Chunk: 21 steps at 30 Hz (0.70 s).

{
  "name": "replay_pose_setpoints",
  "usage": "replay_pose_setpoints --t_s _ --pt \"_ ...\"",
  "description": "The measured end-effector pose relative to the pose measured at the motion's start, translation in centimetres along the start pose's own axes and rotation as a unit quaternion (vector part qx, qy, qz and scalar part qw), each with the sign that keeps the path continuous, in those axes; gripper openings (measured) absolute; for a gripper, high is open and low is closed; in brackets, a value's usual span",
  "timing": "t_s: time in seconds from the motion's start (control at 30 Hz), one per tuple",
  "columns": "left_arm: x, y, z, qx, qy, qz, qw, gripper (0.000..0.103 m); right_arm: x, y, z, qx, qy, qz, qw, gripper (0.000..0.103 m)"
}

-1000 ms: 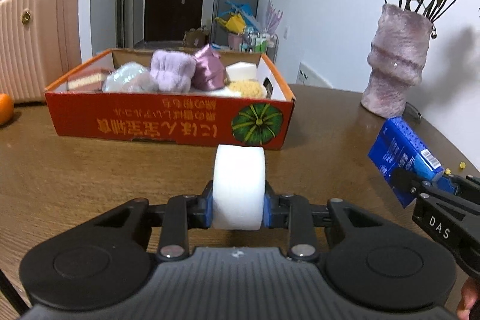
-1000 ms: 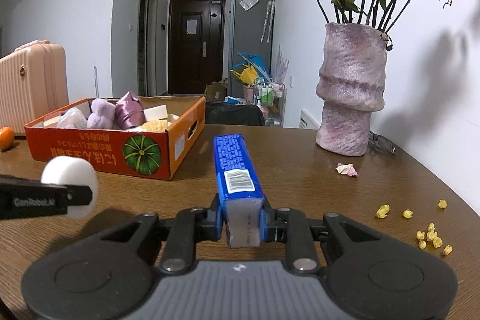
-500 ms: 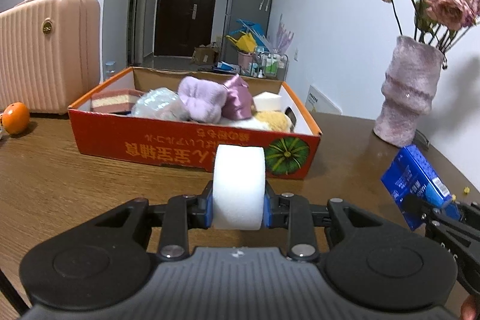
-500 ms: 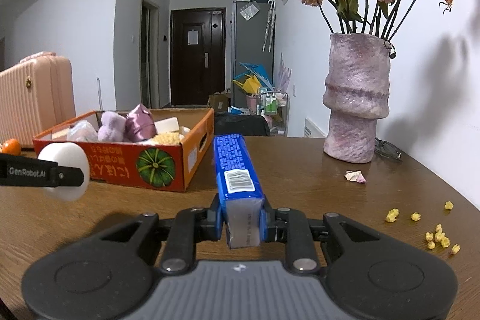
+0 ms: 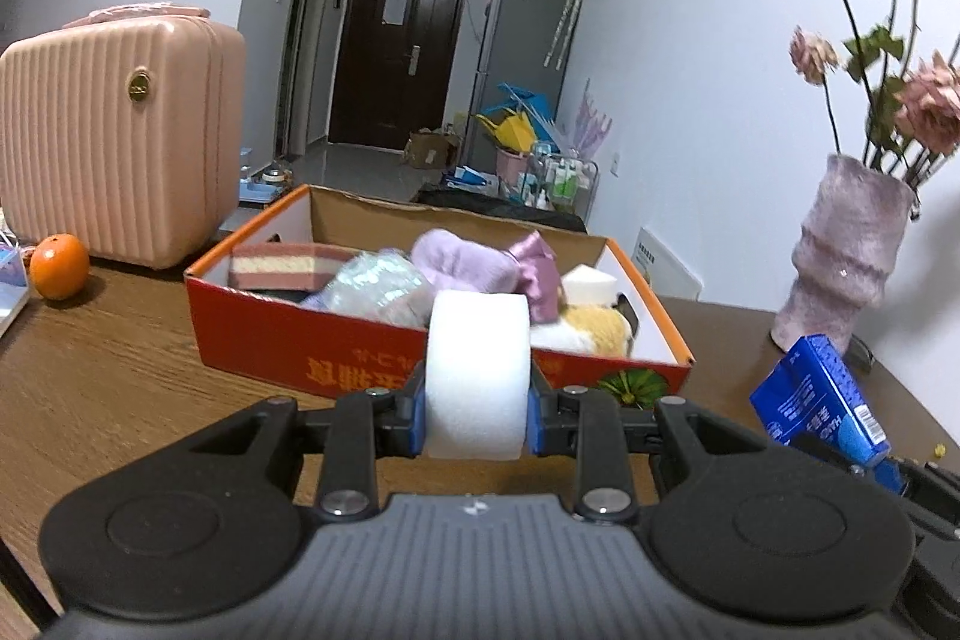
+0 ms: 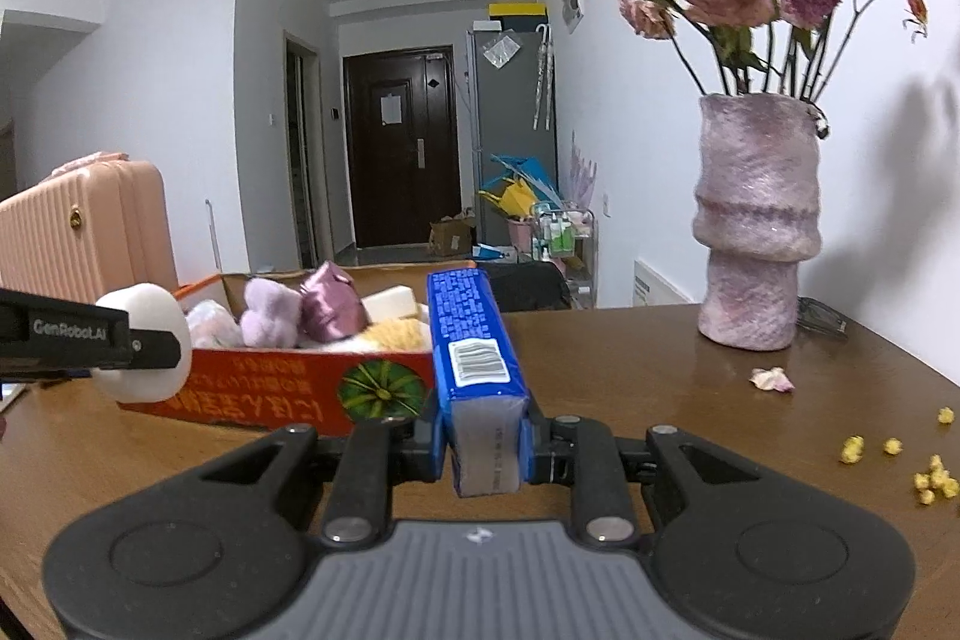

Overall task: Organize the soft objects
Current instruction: 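Carry the roll with the left gripper while the right gripper carries the carton to the box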

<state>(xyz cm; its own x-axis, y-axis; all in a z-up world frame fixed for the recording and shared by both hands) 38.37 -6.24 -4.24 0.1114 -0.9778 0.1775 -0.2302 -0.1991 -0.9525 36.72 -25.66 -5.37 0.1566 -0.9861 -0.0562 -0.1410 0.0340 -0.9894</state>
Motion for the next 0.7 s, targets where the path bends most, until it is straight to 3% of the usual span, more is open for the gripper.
replay_pose_setpoints --t_s 0.7 --pt "-4.4 -3.7 4.8 0.028 -0.019 -0.025 0.9991 0.029 -4.7 -2.4 7.2 0.035 -0.001 0.033 0.999 0.022"
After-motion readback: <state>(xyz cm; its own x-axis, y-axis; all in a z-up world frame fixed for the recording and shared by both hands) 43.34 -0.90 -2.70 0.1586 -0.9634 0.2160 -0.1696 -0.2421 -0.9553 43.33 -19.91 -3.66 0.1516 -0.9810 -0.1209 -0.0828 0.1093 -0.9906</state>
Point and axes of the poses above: each gripper's, at about its wrist camera, not at the fingertips, and z roughly the way its jaws point, x to its right, y to its underside, the point moved 6 cm from there along z, roughly the way its jaws point, and after that the axes turned 11 degrees about x, right-handed, at the moved point
